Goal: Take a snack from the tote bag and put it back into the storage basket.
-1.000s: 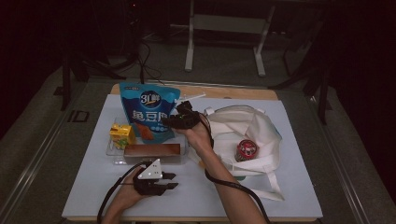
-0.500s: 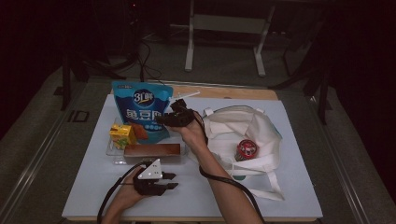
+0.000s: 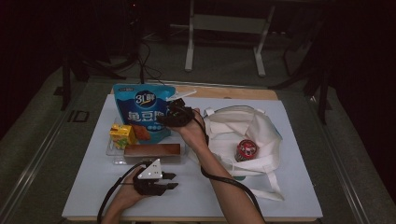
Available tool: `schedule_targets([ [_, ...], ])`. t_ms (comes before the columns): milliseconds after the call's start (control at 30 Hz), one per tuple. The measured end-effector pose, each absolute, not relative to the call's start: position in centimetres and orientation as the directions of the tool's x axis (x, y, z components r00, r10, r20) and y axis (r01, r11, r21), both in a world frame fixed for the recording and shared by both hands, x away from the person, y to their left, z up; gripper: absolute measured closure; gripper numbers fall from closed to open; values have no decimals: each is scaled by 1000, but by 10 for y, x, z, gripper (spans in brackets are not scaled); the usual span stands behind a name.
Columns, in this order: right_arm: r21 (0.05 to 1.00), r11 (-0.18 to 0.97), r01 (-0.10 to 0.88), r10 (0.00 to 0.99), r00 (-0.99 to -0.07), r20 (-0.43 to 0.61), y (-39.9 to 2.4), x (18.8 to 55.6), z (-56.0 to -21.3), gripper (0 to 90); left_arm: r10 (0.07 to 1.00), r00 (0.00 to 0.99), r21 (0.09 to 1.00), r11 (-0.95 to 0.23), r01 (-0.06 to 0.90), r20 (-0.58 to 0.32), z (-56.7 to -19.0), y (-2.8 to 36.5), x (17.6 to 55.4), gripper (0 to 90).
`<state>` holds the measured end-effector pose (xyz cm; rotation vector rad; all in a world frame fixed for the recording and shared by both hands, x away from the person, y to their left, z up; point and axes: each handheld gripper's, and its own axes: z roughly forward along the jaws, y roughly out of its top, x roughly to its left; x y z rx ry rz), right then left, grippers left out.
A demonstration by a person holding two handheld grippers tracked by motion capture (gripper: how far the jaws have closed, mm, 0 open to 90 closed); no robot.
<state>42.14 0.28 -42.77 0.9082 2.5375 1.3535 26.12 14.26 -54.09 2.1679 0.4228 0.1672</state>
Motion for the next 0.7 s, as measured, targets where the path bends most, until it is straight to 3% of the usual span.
schedule_targets([
  [333, 796, 403, 452, 542, -818, 191, -11, 420, -423, 581, 360, 932, 803, -545, 241, -35, -541, 142, 262, 627],
  [700, 796, 448, 406, 528, -839, 131, -24, 414, -412, 573, 363, 931, 805, -543, 240, -33, -541, 142, 261, 626],
])
